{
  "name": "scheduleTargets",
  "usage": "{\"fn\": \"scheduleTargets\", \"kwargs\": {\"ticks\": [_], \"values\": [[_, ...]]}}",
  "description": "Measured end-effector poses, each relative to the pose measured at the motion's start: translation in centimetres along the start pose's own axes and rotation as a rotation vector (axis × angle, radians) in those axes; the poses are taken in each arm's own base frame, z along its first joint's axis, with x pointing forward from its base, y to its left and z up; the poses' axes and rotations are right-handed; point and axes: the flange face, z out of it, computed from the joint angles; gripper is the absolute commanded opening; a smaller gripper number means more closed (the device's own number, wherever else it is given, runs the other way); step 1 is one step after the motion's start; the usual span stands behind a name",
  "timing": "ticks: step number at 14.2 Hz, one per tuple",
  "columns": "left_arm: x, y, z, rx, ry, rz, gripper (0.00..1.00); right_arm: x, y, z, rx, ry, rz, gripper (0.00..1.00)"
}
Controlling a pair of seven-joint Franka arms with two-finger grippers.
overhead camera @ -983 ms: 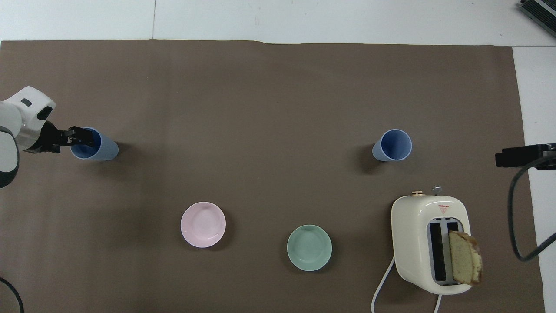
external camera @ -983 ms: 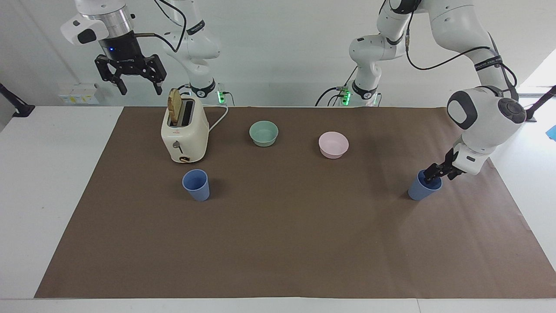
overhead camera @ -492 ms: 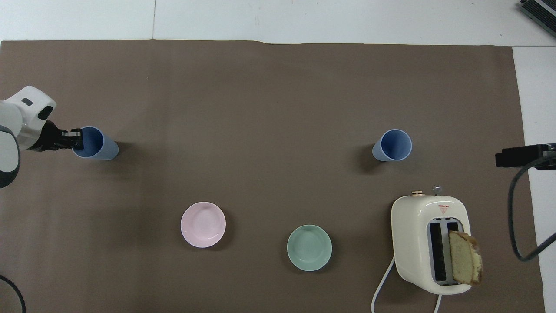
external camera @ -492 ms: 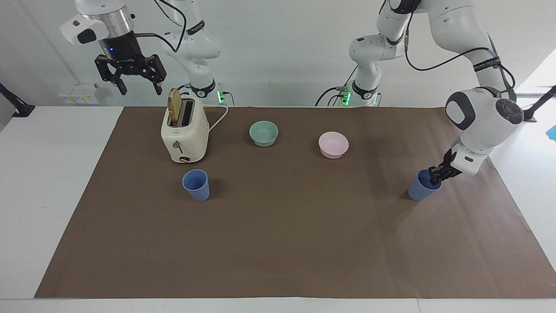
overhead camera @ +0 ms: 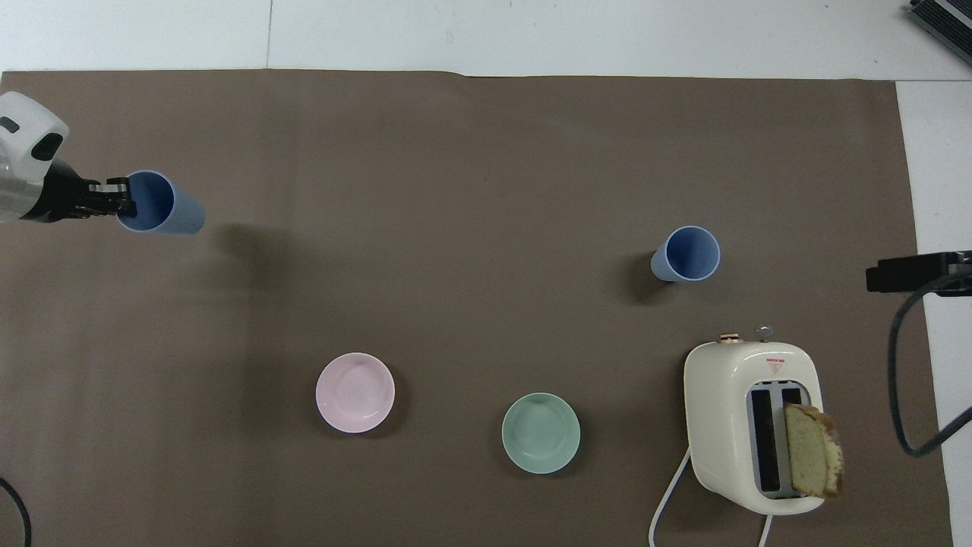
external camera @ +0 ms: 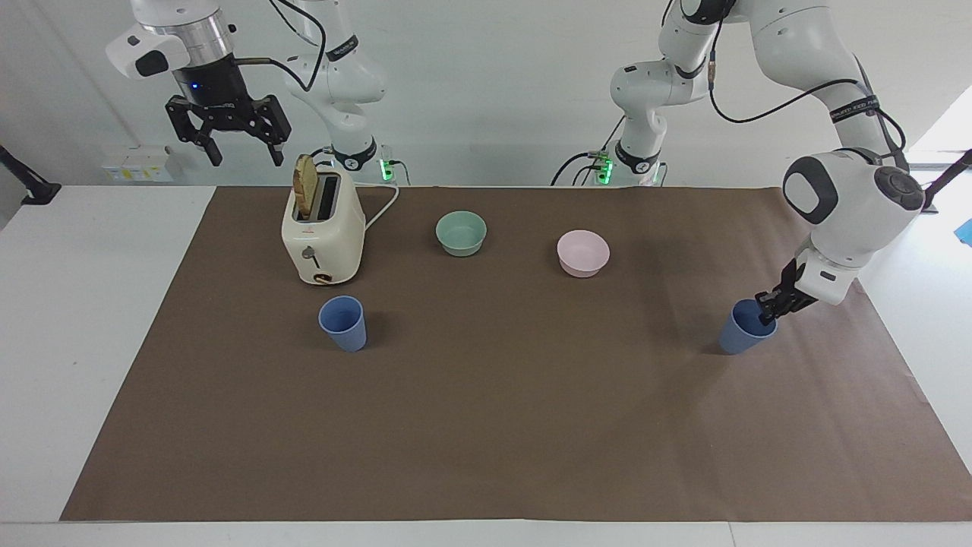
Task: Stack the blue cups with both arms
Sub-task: 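Carry the blue cup with the left gripper toward the table center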
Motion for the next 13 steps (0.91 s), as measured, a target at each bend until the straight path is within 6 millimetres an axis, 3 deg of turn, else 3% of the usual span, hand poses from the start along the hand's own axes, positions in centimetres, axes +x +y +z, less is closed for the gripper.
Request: {"fn": "scheduleTargets", "kwargs": {"ticks": [2,3,6,9,11,13], "values": [[-0.5,5.1,-1.7,-0.014,0.009,-0.038,0.0,0.0,0.0,0.0,0.0,0.0,0.0,1.0],[-1.2,8.5,-2.0,-0.022,0.008,-0.061,0.0,0.0,0.0,0.0,0.0,0.0,0.0,1.0],[-4.2,18.7,-1.6,-0.041,-0.012,-0.106,0.0,0.0,0.0,0.0,0.0,0.0,0.0,1.0],[-8.2,26.9,-1.0,-0.05,-0.037,-0.131,0.0,0.0,0.0,0.0,0.0,0.0,0.0,1.0],[-10.8,30.7,-0.1,-0.048,-0.057,-0.113,0.0,0.0,0.0,0.0,0.0,0.0,0.0,1.0],[-12.7,32.7,2.6,-0.045,-0.065,-0.089,0.0,0.0,0.0,0.0,0.0,0.0,0.0,1.0]]}}
